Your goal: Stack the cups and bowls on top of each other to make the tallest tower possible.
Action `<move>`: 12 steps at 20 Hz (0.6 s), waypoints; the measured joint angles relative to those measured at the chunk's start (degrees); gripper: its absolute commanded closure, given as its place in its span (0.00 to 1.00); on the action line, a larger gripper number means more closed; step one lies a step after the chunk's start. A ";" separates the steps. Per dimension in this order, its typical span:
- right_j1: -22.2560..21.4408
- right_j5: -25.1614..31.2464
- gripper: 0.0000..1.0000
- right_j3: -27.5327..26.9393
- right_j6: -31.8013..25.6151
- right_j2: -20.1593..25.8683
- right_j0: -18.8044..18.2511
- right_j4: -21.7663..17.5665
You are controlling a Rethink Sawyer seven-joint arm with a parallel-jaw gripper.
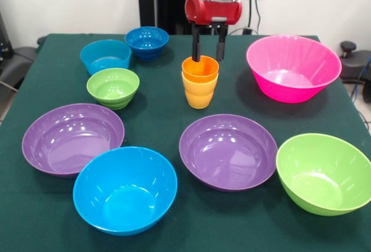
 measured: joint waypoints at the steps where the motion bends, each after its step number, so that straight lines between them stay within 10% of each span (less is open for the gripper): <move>1: -0.32 0.06 0.00 0.00 0.00 0.25 -0.11 0.00; 12: -8.30 9.04 0.00 1.23 0.00 6.30 -3.89 3.74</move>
